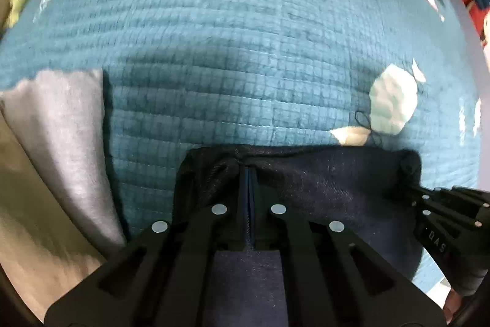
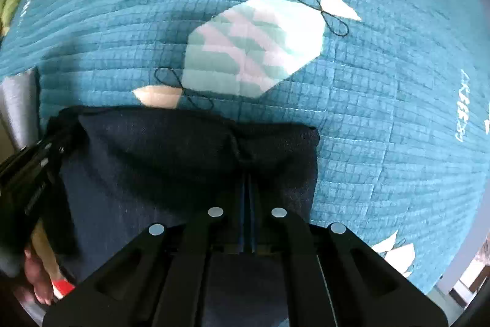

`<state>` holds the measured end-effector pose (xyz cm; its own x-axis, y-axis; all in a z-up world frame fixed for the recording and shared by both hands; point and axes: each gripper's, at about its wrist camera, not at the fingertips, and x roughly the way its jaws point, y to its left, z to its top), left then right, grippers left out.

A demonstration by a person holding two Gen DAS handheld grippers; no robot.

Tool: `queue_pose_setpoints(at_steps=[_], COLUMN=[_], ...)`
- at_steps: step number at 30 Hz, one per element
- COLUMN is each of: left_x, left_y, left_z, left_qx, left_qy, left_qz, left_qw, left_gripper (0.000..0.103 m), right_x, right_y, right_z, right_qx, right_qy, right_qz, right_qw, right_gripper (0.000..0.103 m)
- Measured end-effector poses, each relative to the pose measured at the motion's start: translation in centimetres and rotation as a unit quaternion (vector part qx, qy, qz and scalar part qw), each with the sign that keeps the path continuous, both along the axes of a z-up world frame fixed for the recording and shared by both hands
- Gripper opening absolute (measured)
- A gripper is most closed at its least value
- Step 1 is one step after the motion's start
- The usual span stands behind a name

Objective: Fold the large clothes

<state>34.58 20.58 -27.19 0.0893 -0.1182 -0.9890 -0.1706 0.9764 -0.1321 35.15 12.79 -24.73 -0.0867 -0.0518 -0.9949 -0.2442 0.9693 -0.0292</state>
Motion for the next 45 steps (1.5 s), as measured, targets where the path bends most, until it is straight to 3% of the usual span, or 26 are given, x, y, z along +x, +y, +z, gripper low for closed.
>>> queue_pose_setpoints(at_steps=[3, 6, 8, 11, 13, 14, 16, 17, 19, 20, 21, 22, 24, 27, 30, 33, 36, 39, 41, 45], left_x=[-0.3, -1.8, -2.8, -3.0, -2.6, -2.5, -2.7, -2.7, -2.7, -2.9, -3.3, -4.1, -5.7, -9.1, -12.6, -16.7, -20.7, -23.4, -24.5, -26.4], left_y=[-1.3, -3.1, -2.7, -3.5, -3.3, -2.7, -1.3, -0.7, 0.3, 0.6, 0.7, 0.7, -0.7, -4.1, -6.3, -6.1, -5.5, -4.8, -4.8, -4.9], left_z=[3.1, 6.9, 8.0, 6.0, 3.3, 2.1, 2.4, 2.7, 3.7, 4.0, 4.3, 5.1, 6.2, 6.8, 5.1, 2.5, 2.7, 3.2, 3.1, 1.7], left_qx=[0.032, 0.018, 0.009, -0.015, 0.020, 0.003, -0.029, -0.022, 0.070, 0.092, 0.093, 0.079, 0.056, 0.019, 0.040, 0.028, 0.026, 0.017, 0.031, 0.026], left_qy=[-0.022, -0.076, -0.098, -0.091, -0.081, -0.082, -0.087, -0.087, -0.090, -0.085, -0.084, -0.091, -0.110, -0.124, -0.115, -0.085, -0.095, -0.101, -0.100, -0.080], left_qz=[-0.007, -0.038, -0.035, -0.027, -0.019, -0.019, -0.008, 0.000, 0.012, 0.015, 0.016, 0.014, -0.004, -0.027, -0.032, -0.014, 0.000, 0.023, 0.025, 0.033], left_qw=[0.9992, 0.9962, 0.9945, 0.9954, 0.9963, 0.9965, 0.9957, 0.9960, 0.9934, 0.9920, 0.9920, 0.9926, 0.9924, 0.9917, 0.9920, 0.9959, 0.9952, 0.9945, 0.9942, 0.9959], left_gripper=[0.000, 0.000, 0.000, 0.000, 0.000, 0.002, 0.002, 0.002, 0.002, 0.001, 0.001, 0.001, 0.001, 0.001, 0.001, 0.001, 0.001, 0.001, 0.001, 0.001], right_x=[-1.5, -2.8, -3.1, -2.7, -2.8, -2.8, -2.7, -2.9, -3.2, -3.5, -4.2, -5.4, -7.6, -11.4, -15.2, -19.8, -23.5, -26.8, -28.3, -30.1], right_y=[1.5, 2.0, 2.1, -1.1, -3.9, -5.2, -8.2, -9.7, -11.8, -12.8, -13.9, -14.4, -13.6, -10.8, -8.6, -9.6, -10.7, -11.9, -12.6, -13.0], right_z=[1.8, 5.9, 6.6, 3.8, 3.2, 3.2, 4.2, 4.9, 4.9, 5.4, 6.3, 7.5, 9.1, 9.8, 7.8, 7.3, 7.1, 7.4, 7.6, 6.3], right_qx=[0.010, 0.123, 0.157, 0.195, 0.203, 0.229, 0.227, 0.226, 0.219, 0.177, 0.168, 0.214, 0.250, 0.253, 0.223, 0.216, 0.225, 0.223, 0.227, 0.236], right_qy=[-0.006, -0.047, -0.057, -0.009, -0.013, -0.013, -0.019, -0.026, -0.034, -0.050, -0.065, -0.069, -0.083, -0.101, -0.097, -0.121, -0.114, -0.145, -0.161, -0.146], right_qz=[0.000, 0.019, 0.017, -0.017, -0.011, -0.021, -0.046, -0.054, -0.077, -0.086, -0.092, -0.096, -0.081, -0.051, -0.026, -0.035, -0.052, -0.053, -0.061, -0.080], right_qw=[1.000, 0.991, 0.986, 0.981, 0.979, 0.973, 0.973, 0.972, 0.972, 0.979, 0.979, 0.970, 0.961, 0.961, 0.970, 0.968, 0.966, 0.962, 0.958, 0.957], right_gripper=[0.004, 0.007, 0.007, 0.005, 0.000, 0.000, 0.000, 0.000, 0.000, 0.006, 0.006, 0.006, 0.006, 0.006, 0.006, 0.006, 0.006, 0.005, 0.005, 0.005])
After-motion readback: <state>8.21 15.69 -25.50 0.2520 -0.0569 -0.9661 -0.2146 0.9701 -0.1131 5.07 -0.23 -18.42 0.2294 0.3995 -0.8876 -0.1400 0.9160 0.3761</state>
